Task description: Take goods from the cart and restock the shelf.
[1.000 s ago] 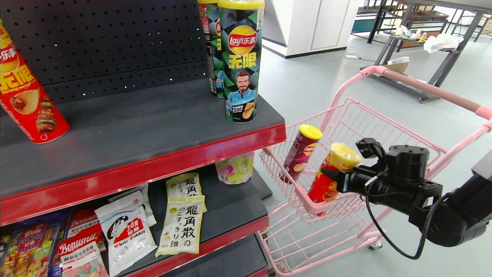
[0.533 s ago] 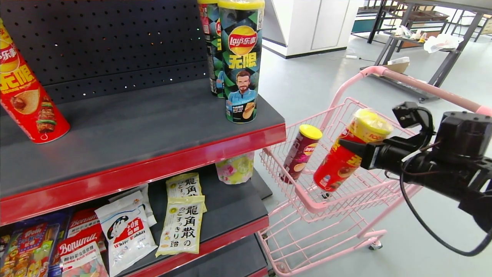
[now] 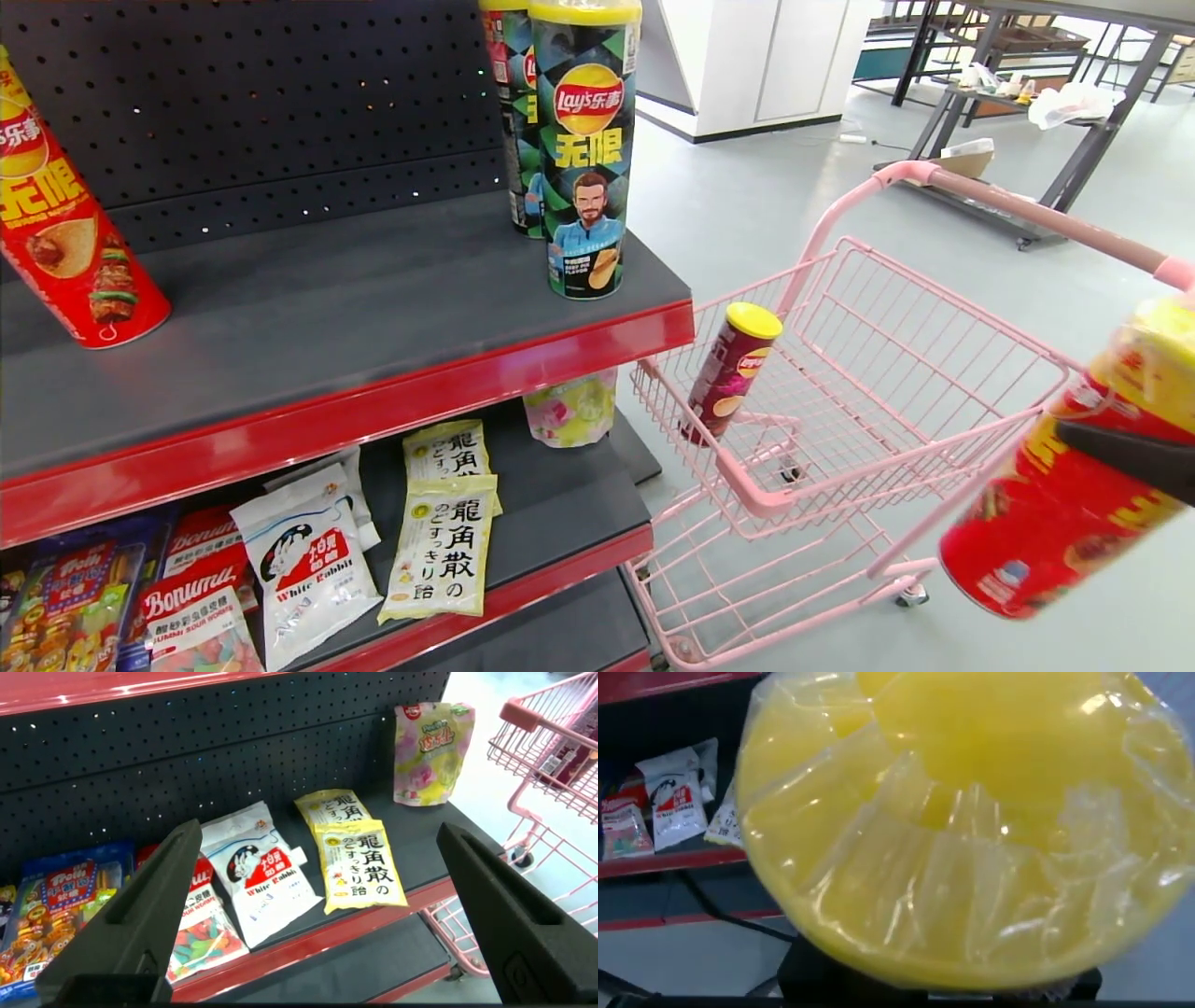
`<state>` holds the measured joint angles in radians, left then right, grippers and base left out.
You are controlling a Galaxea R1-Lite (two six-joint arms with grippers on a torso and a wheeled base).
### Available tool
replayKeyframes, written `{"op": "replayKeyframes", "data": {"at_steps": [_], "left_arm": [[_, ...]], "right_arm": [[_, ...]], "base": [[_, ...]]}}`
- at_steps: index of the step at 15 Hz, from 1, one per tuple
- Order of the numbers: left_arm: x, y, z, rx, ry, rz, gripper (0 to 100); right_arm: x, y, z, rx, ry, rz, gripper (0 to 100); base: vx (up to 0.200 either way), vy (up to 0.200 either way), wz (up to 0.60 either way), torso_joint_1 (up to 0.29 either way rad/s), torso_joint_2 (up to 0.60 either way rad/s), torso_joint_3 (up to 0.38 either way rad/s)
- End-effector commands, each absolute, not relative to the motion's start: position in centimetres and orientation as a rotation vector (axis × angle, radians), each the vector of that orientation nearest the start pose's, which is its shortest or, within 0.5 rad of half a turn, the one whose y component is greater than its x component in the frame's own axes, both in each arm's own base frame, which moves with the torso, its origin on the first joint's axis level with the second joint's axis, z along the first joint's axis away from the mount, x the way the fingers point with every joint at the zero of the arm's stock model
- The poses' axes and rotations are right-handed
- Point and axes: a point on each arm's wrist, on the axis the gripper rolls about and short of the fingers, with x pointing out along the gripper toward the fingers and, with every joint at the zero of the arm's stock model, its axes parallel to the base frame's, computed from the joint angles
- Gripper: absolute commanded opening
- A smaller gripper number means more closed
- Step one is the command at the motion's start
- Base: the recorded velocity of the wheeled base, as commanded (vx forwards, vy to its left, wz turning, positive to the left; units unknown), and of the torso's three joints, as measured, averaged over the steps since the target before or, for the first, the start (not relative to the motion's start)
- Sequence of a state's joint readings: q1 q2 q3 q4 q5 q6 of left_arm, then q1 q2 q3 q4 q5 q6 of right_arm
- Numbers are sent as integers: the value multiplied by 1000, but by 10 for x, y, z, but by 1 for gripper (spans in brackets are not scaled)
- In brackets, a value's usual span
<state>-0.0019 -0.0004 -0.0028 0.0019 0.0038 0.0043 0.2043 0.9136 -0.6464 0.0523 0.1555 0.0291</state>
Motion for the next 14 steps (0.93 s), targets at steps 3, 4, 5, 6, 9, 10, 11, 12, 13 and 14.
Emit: {"op": "replayKeyframes", "data": {"at_steps": [3, 4, 5, 6, 9, 10, 11, 12, 13, 14], "left_arm": [[-23, 0, 76, 5, -2, 2, 100], [-23, 0, 76, 5, -2, 2, 100], [-23, 0, 76, 5, -2, 3, 100], [-23, 0, 76, 5, -2, 3, 100], [-23, 0, 76, 5, -2, 3, 100], [-23, 0, 76, 5, 0, 3, 100], [-23, 0, 76, 5, -2, 2, 100], [-23, 0, 76, 5, -2, 3, 100], [-23, 0, 76, 5, -2, 3, 100], [-23, 0, 76, 5, -2, 2, 100]], "right_arm": [[35, 9, 208, -48, 253, 289, 0], [35, 9, 207, -52, 257, 289, 0], [35, 9, 206, -53, 261, 286, 0], [35, 9, 205, -53, 264, 287, 0], [40, 9, 210, -53, 268, 287, 0], [40, 10, 211, -53, 268, 287, 0], [41, 10, 211, -55, 269, 288, 0], [41, 10, 211, -55, 269, 288, 0], [42, 10, 210, -61, 274, 291, 0], [43, 10, 210, -64, 278, 290, 0]], "base": [[0, 0, 0, 0, 0, 0], [0, 0, 0, 0, 0, 0], [0, 0, 0, 0, 0, 0], [0, 0, 0, 0, 0, 0], [0, 0, 0, 49, -158, -102], [0, 0, 0, 134, -432, -281], [0, 0, 0, 163, -476, -325], [0, 0, 0, 178, -520, -339], [0, 0, 0, 188, -549, -364], [0, 0, 0, 203, -559, -359]]}}
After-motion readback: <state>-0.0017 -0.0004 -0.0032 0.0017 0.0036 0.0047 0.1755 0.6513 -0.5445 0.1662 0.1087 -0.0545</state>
